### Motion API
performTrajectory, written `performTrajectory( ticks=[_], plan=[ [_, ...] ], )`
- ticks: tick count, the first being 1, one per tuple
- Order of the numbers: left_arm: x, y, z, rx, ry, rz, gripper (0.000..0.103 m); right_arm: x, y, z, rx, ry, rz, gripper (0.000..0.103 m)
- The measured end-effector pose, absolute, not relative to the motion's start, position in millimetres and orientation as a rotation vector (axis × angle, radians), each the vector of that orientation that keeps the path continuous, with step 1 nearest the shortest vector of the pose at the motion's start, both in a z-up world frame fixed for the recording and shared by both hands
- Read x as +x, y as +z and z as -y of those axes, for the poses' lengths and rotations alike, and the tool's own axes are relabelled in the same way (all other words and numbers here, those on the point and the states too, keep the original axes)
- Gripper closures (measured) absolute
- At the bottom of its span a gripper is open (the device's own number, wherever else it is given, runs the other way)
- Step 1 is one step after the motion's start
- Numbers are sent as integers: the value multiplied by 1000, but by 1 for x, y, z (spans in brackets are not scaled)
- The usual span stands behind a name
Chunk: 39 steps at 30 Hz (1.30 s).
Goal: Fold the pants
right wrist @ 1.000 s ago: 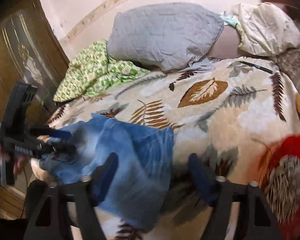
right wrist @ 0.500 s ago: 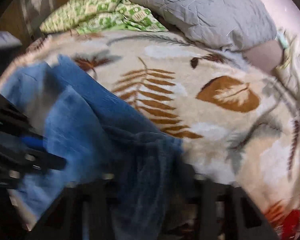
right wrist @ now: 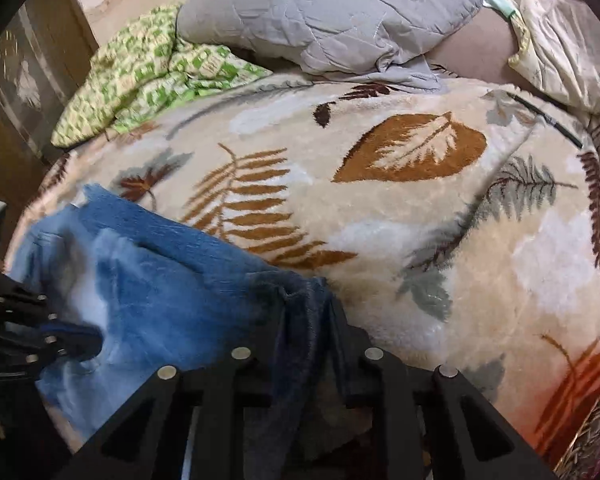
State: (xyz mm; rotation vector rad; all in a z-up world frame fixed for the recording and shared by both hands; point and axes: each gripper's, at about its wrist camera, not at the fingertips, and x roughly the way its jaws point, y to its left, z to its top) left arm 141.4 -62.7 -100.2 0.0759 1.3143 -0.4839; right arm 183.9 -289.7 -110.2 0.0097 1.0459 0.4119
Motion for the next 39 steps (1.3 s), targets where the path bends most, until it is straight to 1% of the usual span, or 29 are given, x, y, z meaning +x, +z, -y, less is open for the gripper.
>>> performTrajectory(
  ticks=[1,2,3,4,5,8,13,14,15,16,17,19,21,23,24,26,27,28,29,30,31,34,36,39],
  plan=[
    [140,-90,62,60,-489,-1283,71,178,-103,295,44,419,-1045,71],
    [139,-79,62,50,-489,-1242,59,172,-94,299,68,426,-1032,66],
    [139,-66,64,44,-479,-1186,35,165,-87,302,80,432,-1014,45],
    [141,-60,66,43,-474,-1158,24,152,-77,305,92,436,-981,23],
    [145,-52,71,44,-472,-1128,24,139,-68,307,94,433,-948,20],
    [164,-50,89,60,-437,-1120,24,105,-58,301,73,439,-926,20],
    [192,-88,112,59,-391,-1226,25,78,-86,281,84,353,-1057,22],
    [193,-94,114,75,-390,-1233,32,77,-96,278,115,357,-1089,23],
    [192,-101,115,110,-382,-1242,64,77,-105,276,146,370,-1113,38],
    [192,-109,115,147,-377,-1261,81,77,-113,273,150,370,-1131,51],
    [193,-110,112,138,-399,-1264,82,77,-119,270,123,350,-1138,52],
    [193,-102,100,79,-428,-1260,87,71,-121,269,83,346,-1110,57],
    [194,-99,86,39,-428,-1265,87,67,-122,273,78,359,-1112,59],
    [197,-112,82,55,-411,-1305,87,65,-124,278,99,372,-1113,59],
    [197,-122,82,70,-407,-1322,84,66,-124,280,106,373,-1116,59],
    [195,-118,87,109,-409,-1297,80,67,-124,277,85,367,-1118,59],
    [192,-112,86,107,-402,-1284,69,67,-123,277,79,364,-1116,57],
    [188,-106,83,103,-377,-1277,51,68,-122,278,91,367,-1113,56],
    [183,-100,80,99,-359,-1268,44,66,-121,278,108,371,-1114,54],
    [173,-88,74,84,-365,-1242,36,64,-118,282,135,373,-1117,49],
    [165,-82,73,75,-386,-1233,34,64,-115,286,166,374,-1111,46],
    [135,-67,75,95,-421,-1229,30,56,-101,299,225,387,-1059,45],
    [120,-68,82,121,-436,-1251,30,58,-96,300,214,369,-1037,44],
    [110,-85,93,180,-428,-1293,30,67,-101,295,221,365,-1050,44]
  ],
)
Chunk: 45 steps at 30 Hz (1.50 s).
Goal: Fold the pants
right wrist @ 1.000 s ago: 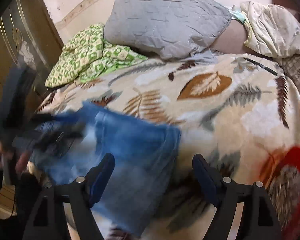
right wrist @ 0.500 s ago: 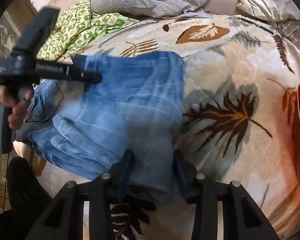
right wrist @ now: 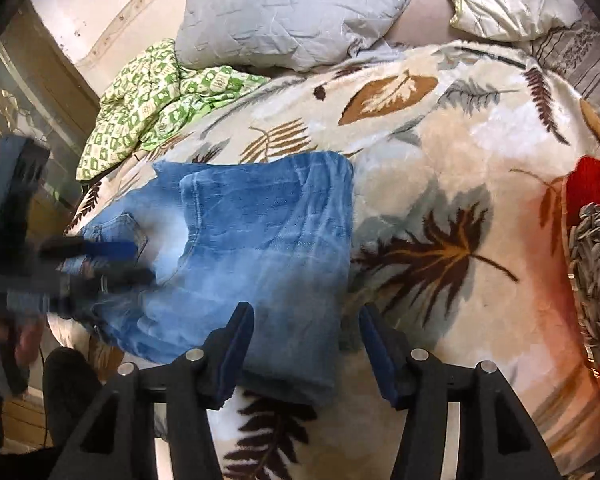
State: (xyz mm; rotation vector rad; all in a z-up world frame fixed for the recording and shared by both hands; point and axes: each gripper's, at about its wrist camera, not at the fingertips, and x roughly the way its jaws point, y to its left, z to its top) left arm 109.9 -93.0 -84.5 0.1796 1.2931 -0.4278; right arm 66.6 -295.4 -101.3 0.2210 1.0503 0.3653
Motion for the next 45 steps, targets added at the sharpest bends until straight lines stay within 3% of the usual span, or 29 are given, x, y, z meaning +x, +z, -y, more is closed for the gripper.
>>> performTrajectory(
  ticks=[2,3,7,15,20,22,24,25,29,37,38,40,44,45],
  plan=[
    [107,-100,92,208,-412,-1315,33,71,-112,285,168,358,-1080,44],
    [105,-108,91,210,-421,-1327,50,69,-116,283,137,351,-1093,45],
    [83,-112,93,297,-479,-1260,62,65,-122,279,61,355,-1093,47],
    [82,-113,89,268,-489,-1264,63,66,-122,284,66,351,-1092,48],
    [85,-95,72,214,-469,-1242,57,61,-117,288,93,347,-1072,46],
    [86,-72,65,193,-444,-1173,34,57,-108,294,109,345,-1054,44],
    [94,-55,61,156,-426,-1112,20,56,-94,299,120,335,-1011,34],
    [100,-49,61,145,-418,-1100,20,57,-87,301,127,330,-988,30],
    [130,-43,68,107,-378,-1079,20,79,-71,296,114,321,-933,30],
    [181,-87,84,-54,-294,-1143,23,149,-84,270,106,320,-937,30],
    [184,-93,85,-49,-297,-1151,24,155,-89,269,110,315,-947,30],
    [186,-106,88,-6,-288,-1169,38,162,-100,270,137,321,-975,30],
    [189,-122,83,12,-301,-1178,47,166,-119,266,114,321,-999,32],
    [189,-122,83,17,-303,-1176,50,167,-122,265,99,316,-1002,39]
  ],
)
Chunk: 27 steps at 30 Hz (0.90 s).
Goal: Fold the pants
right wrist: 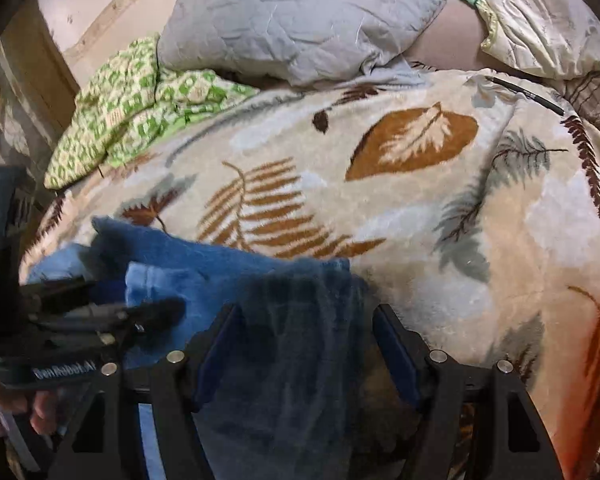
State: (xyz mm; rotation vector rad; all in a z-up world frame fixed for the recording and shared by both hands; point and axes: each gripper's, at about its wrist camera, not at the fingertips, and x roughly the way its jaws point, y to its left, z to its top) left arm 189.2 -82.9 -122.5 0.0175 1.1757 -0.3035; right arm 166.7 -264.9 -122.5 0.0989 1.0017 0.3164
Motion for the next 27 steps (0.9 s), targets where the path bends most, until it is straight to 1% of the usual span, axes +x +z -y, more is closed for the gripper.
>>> performTrajectory(
  ticks=[1,2,4,12,19,20,21,22,23,24,25,27],
  plan=[
    [190,-122,83,26,-305,-1180,53,167,-127,264,89,319,-1010,46],
    [191,-122,83,37,-314,-1188,55,168,-129,265,88,321,-1015,48],
    [194,-122,81,34,-331,-1204,69,168,-129,265,71,315,-1014,57],
    [199,-127,78,1,-365,-1212,70,168,-133,270,84,317,-1008,60],
    [196,-125,75,-3,-368,-1197,69,169,-134,272,88,323,-1001,60],
    [192,-120,71,-18,-369,-1189,67,168,-133,273,85,332,-992,59],
    [188,-112,66,-30,-353,-1177,53,166,-131,274,97,345,-985,55],
    [180,-100,57,-36,-314,-1145,30,163,-126,277,114,351,-985,51],
    [171,-86,46,-57,-297,-1103,18,159,-120,278,123,353,-983,46],
    [164,-75,37,-74,-297,-1074,7,154,-113,278,128,358,-972,33],
    [155,-62,24,-72,-281,-1052,6,147,-104,278,126,354,-947,26],
    [142,-44,-1,-51,-241,-1048,5,134,-88,272,93,345,-890,18]
  ],
)
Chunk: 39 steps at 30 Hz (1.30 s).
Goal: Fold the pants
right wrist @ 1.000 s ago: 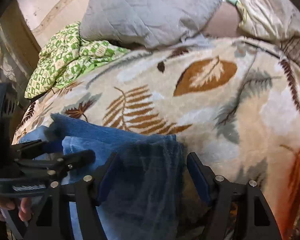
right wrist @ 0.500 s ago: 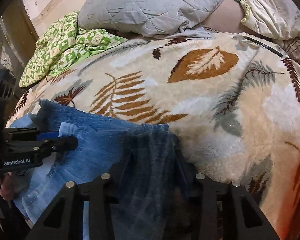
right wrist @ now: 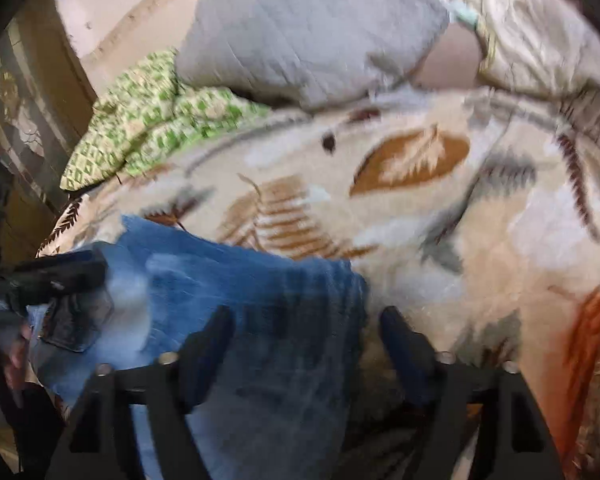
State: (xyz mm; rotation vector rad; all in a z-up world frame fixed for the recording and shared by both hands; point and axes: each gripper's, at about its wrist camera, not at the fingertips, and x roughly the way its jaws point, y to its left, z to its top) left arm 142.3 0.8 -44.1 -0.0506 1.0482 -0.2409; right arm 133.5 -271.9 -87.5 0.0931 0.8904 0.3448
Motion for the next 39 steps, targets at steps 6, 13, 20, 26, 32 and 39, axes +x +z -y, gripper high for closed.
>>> performTrajectory(
  ticks=[6,13,20,26,32,39],
  plan=[
    [96,-15,-90,-77,-103,-1082,5,106,-53,228,-33,479,-861,16],
    [52,-15,-168,-109,-29,-1089,5,74,-30,158,-82,673,-866,16],
    [55,-28,-231,-198,-24,-1106,5,22,-20,63,-268,883,-790,16],
    [98,-45,-238,-281,-104,-1145,5,-13,-38,-9,-483,981,-728,16],
    [141,-88,-223,-297,-186,-1256,5,-18,-68,-58,-576,1015,-739,16],
    [156,-119,-216,-284,-246,-1300,30,-18,-112,-93,-718,892,-703,28]
  ],
)
